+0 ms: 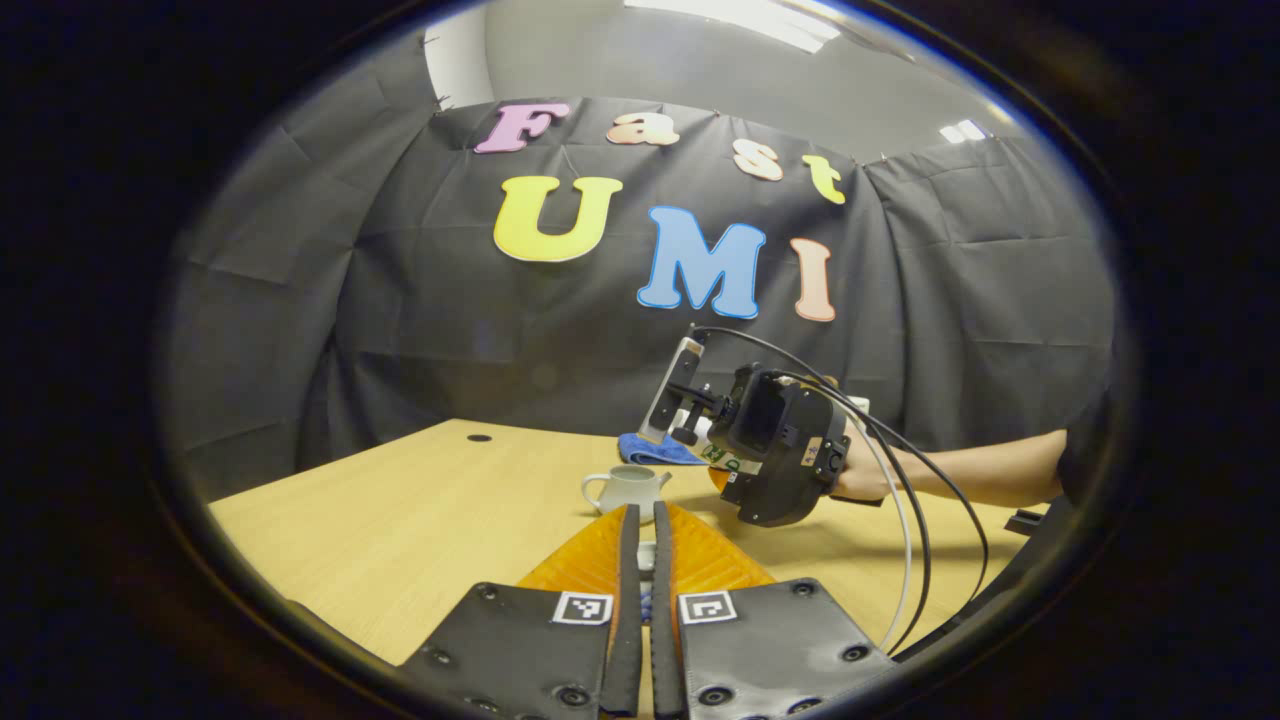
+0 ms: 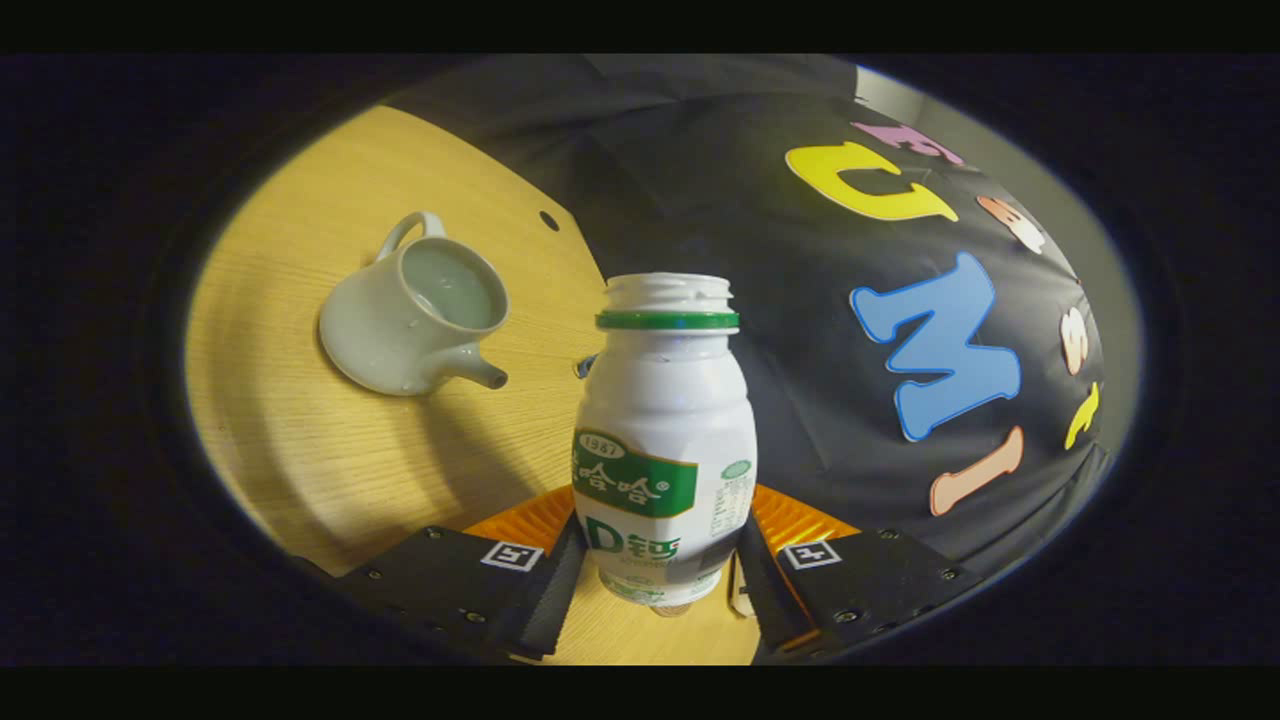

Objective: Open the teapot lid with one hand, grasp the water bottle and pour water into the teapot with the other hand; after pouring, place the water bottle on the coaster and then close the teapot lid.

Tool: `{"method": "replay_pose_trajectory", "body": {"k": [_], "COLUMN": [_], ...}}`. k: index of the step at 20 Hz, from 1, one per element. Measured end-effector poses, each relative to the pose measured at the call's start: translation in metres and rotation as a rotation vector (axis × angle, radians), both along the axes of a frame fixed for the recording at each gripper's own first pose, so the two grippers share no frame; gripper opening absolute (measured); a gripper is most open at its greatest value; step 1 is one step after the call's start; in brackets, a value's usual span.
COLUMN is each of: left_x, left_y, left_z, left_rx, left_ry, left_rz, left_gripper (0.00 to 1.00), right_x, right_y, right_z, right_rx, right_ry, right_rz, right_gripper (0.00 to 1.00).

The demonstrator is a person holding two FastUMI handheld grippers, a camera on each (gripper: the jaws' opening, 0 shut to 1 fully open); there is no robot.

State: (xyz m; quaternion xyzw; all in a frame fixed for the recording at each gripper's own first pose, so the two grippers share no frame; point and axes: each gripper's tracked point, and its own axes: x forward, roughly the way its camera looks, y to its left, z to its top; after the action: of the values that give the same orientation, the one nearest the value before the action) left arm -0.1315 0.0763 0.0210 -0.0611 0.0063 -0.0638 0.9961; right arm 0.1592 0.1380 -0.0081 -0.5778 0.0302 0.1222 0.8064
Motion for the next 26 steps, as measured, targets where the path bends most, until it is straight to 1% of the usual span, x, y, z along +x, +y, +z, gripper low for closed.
{"method": "replay_pose_trajectory", "body": {"k": [2,3,7,8,10,11,12,15,16,17,18,19,20,23,24,25,26], "left_x": [0.000,0.001,0.002,0.001,0.001,0.001,0.002,0.003,0.004,0.003,0.002,0.001,0.002,0.002,0.002,0.002,0.002], "left_y": [0.000,0.000,-0.001,-0.001,0.001,0.002,0.002,0.005,0.005,0.005,0.007,0.008,0.009,0.009,0.009,0.010,0.011], "left_z": [-0.003,-0.006,-0.010,-0.011,-0.012,-0.011,-0.013,-0.017,-0.017,-0.016,-0.016,-0.016,-0.016,-0.019,-0.019,-0.019,-0.019], "left_rx": [0.008,0.010,0.022,0.025,0.022,0.018,0.017,0.020,0.022,0.025,0.026,0.025,0.025,0.026,0.028,0.030,0.029], "left_ry": [0.002,0.007,0.017,0.017,0.016,0.016,0.020,0.025,0.025,0.023,0.020,0.019,0.018,0.022,0.023,0.023,0.022], "left_rz": [0.001,0.000,-0.002,-0.002,0.002,0.004,0.005,0.010,0.012,0.014,0.017,0.019,0.020,0.020,0.021,0.022,0.023], "left_gripper": [0.14,0.10,0.10,0.14,0.14,0.07,0.10,0.10,0.14,0.10,0.10,0.14,0.10,0.10,0.07,0.10,0.07], "right_x": [0.000,0.000,0.005,0.006,0.010,0.011,0.010,0.008,0.007,0.008,0.007,0.008,0.008,0.011,0.011,0.011,0.011], "right_y": [0.002,0.003,0.010,0.011,0.012,0.014,0.014,0.020,0.022,0.023,0.024,0.025,0.026,0.031,0.032,0.032,0.032], "right_z": [0.001,0.001,0.001,0.002,0.007,0.006,0.006,0.010,0.012,0.016,0.018,0.020,0.022,0.024,0.025,0.026,0.027], "right_rx": [-0.067,-0.099,-0.230,-0.259,-0.305,-0.319,-0.334,-0.385,-0.407,-0.429,-0.445,-0.458,-0.467,-0.510,-0.524,-0.538,-0.552], "right_ry": [-0.026,-0.037,-0.062,-0.073,-0.090,-0.095,-0.101,-0.130,-0.144,-0.155,-0.163,-0.169,-0.176,-0.197,-0.202,-0.206,-0.212], "right_rz": [0.009,0.016,0.041,0.043,0.050,0.054,0.059,0.074,0.080,0.086,0.091,0.096,0.099,0.112,0.115,0.118,0.120], "right_gripper": [0.72,0.72,0.72,0.72,0.72,0.72,0.72,0.72,0.72,0.72,0.72,0.72,0.72,0.72,0.72,0.72,0.72]}}
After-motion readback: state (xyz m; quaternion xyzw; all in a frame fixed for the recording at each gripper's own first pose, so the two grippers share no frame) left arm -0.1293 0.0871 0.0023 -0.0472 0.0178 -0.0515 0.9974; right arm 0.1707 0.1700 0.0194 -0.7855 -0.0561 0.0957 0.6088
